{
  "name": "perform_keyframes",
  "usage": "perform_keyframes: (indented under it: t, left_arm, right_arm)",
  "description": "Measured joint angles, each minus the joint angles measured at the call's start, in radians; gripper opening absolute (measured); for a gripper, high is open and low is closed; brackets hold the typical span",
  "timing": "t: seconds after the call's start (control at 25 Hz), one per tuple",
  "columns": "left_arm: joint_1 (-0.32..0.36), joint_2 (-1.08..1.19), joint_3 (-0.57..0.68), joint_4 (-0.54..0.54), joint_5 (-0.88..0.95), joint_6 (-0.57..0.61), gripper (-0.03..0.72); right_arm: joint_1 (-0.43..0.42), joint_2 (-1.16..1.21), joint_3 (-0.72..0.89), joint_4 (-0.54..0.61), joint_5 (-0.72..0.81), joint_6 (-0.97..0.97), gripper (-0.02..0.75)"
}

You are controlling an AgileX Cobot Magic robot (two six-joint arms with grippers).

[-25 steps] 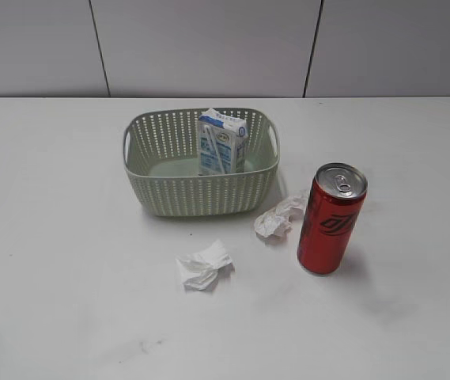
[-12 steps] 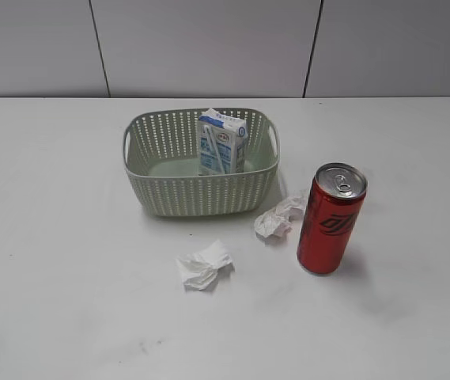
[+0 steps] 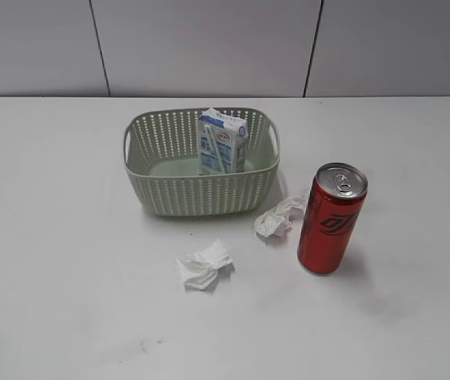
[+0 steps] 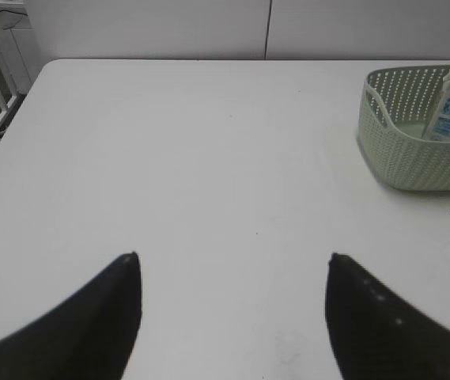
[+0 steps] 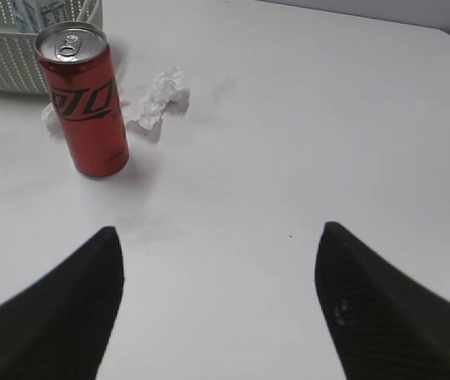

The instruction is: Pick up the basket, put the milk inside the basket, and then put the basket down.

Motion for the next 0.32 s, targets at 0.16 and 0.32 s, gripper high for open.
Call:
perform_keyframes:
  t: [0.16,0.32]
  left_arm:
    - [0.0,0.0,0.001,0.0,0.005,0.0,0.55]
    - [0.0,0.0,0.001,0.0,0.005,0.0,0.55]
  right_arm:
    - [0.0,0.0,0.001,0.0,0.0,0.0,0.591]
    - [0.0,0.0,0.001,0.0,0.0,0.0,0.591]
